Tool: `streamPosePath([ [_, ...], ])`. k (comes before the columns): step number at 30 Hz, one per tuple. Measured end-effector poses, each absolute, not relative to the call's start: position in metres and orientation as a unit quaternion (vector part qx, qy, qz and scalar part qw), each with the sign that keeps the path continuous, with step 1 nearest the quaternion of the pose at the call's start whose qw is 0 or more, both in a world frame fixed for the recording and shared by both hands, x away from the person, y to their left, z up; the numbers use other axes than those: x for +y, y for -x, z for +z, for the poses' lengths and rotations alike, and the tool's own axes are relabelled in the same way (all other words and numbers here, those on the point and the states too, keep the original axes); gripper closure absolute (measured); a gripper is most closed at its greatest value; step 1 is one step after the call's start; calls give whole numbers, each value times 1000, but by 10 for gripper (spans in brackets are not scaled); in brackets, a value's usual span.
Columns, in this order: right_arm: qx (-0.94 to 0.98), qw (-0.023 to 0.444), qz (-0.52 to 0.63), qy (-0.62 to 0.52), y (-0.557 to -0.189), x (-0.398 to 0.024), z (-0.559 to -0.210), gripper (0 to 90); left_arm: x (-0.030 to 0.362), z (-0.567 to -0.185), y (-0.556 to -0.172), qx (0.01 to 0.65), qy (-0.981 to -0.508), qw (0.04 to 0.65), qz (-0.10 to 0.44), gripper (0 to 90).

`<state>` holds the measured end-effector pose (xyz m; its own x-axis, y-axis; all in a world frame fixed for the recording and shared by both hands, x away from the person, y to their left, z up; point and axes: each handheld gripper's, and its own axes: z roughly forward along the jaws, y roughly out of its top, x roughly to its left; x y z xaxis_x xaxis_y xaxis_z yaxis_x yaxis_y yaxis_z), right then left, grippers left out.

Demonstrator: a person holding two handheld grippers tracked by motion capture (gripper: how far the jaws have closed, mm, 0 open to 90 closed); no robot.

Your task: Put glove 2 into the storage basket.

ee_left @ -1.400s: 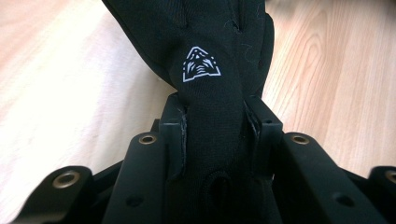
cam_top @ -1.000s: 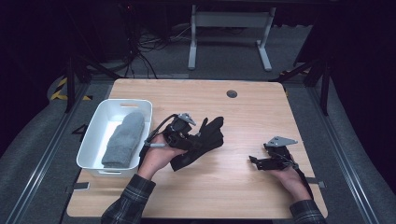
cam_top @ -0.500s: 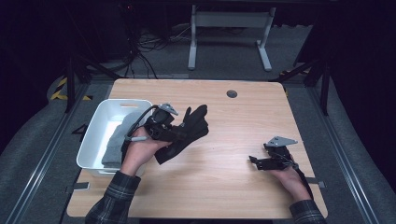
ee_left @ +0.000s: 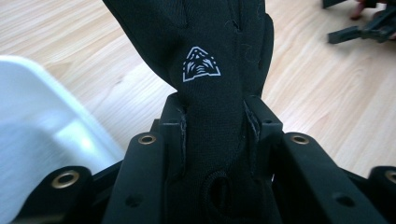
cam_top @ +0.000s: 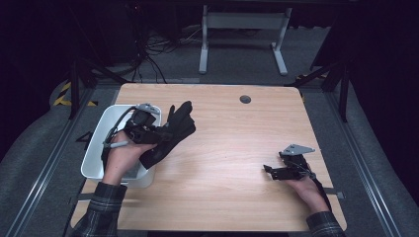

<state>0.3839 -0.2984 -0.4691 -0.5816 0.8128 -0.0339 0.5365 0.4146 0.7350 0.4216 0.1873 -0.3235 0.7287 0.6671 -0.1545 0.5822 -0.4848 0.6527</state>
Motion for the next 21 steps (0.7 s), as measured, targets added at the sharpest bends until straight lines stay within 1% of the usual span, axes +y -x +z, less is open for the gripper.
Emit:
streamPosePath([
  [13,819,196,350,-411,-384,-298,-469,148,252,-335,-415,439,-826,345,75,661],
  [21,819,196,350,-411,-384,-299,-469,148,275,-348,-416,477,-809,332,80,660],
])
